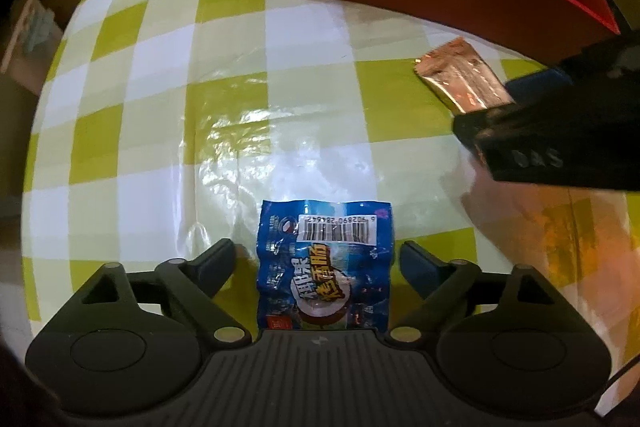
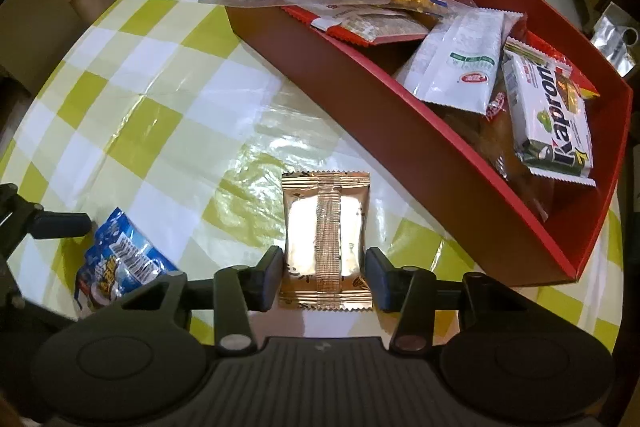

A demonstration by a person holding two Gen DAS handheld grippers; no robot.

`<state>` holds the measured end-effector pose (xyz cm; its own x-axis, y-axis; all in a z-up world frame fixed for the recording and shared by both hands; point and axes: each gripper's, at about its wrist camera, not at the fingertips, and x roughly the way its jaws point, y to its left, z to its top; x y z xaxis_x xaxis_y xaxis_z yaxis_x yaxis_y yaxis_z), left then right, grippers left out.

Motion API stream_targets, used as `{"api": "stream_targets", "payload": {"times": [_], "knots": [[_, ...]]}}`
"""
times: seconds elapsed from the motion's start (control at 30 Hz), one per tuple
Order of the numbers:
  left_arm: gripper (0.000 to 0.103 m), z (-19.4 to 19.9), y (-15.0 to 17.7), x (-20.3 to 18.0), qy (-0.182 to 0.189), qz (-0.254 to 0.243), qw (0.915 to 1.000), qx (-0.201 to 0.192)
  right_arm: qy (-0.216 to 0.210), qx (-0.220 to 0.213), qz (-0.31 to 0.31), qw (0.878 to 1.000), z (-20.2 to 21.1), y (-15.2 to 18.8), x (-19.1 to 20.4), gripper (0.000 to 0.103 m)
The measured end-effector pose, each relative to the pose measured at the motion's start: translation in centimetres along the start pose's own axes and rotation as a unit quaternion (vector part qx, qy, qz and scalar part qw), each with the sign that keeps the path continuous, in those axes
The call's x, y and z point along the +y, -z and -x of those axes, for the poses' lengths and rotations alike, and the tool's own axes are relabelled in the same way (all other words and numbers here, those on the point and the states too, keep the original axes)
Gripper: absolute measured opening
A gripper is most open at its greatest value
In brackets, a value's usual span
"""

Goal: Organize snacks
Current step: 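Grasp the copper-foil cake packet with the right gripper while the left grasps the blue sausage packet, then lift the cake packet and sausage packet and carry both over the red tray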

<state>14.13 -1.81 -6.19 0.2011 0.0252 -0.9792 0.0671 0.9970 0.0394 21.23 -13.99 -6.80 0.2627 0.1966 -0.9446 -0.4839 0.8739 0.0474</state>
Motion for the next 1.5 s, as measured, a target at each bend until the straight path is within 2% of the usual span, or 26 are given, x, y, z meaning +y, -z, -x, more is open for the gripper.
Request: {"api": "stream_targets", "payload": {"times": [0.07,0.13,0.43,0.67,0.8,0.87,0.9,0.93,1.07,1.1,1.17,1.2,1.23,1.27,1.5], "knots": [[0.088,0.0,-0.1,0.5,0.01,0.009,0.9999,0.002,0.0,0.003,0.001,1.0,0.1,0.1,-0.1,0.051],[0.076,0.3,-0.1,0.6,0.009,0.002,0.9999,-0.007,-0.001,0.004,-0.001,1.0,0.2,0.2,-0.3,0.051],[0.076,0.9,0.1,0.2,0.01,-0.013,0.9998,-0.01,0.003,0.005,-0.001,1.0,1.4,2.1,-0.4,0.051],[0.076,0.3,0.8,-0.1,0.013,-0.036,0.9993,-0.004,0.009,0.031,0.012,0.999,1.7,5.4,0.8,0.051],[0.077,0.0,0.9,-0.1,0.01,-0.035,0.9993,-0.005,0.017,0.024,-0.008,1.0,1.9,4.9,0.1,0.06],[0.08,-0.1,0.8,0.0,0.007,-0.032,0.9995,-0.005,0.017,0.011,-0.005,1.0,2.0,4.2,0.1,0.069],[0.082,-0.2,0.7,0.0,0.004,-0.03,0.9995,-0.006,0.016,0.009,0.0,1.0,1.9,4.0,0.1,0.081],[0.085,-0.2,0.7,0.0,0.003,-0.03,0.9995,-0.006,0.016,0.011,0.006,1.0,1.6,3.8,0.0,0.084],[0.087,-0.4,0.6,-0.3,-0.001,-0.036,0.9993,-0.005,0.015,0.024,0.009,1.0,0.9,4.0,0.2,0.079],[0.086,-0.4,0.6,-0.4,0.0,-0.038,0.9993,-0.007,0.013,0.026,0.01,1.0,1.0,4.2,0.1,0.073],[0.08,-0.3,0.5,-0.4,0.012,-0.034,0.9993,-0.004,0.015,0.021,0.008,1.0,1.3,4.7,0.0,0.068],[0.077,-0.2,0.4,-0.4,0.016,-0.033,0.9993,-0.003,0.016,0.02,0.007,1.0,1.5,5.1,-0.2,0.062],[0.076,-0.2,0.4,-0.4,0.016,-0.034,0.9993,-0.004,0.017,0.019,0.004,1.0,1.7,5.3,-0.3,0.055],[0.076,-0.2,0.4,-0.5,0.013,-0.038,0.9992,-0.005,0.016,0.018,0.001,1.0,1.9,5.6,-0.4,0.053],[0.076,1.0,1.1,-1.7,-0.026,-0.063,0.997,-0.038,0.022,0.01,-0.004,1.0,3.0,6.3,0.0,0.048]]}}
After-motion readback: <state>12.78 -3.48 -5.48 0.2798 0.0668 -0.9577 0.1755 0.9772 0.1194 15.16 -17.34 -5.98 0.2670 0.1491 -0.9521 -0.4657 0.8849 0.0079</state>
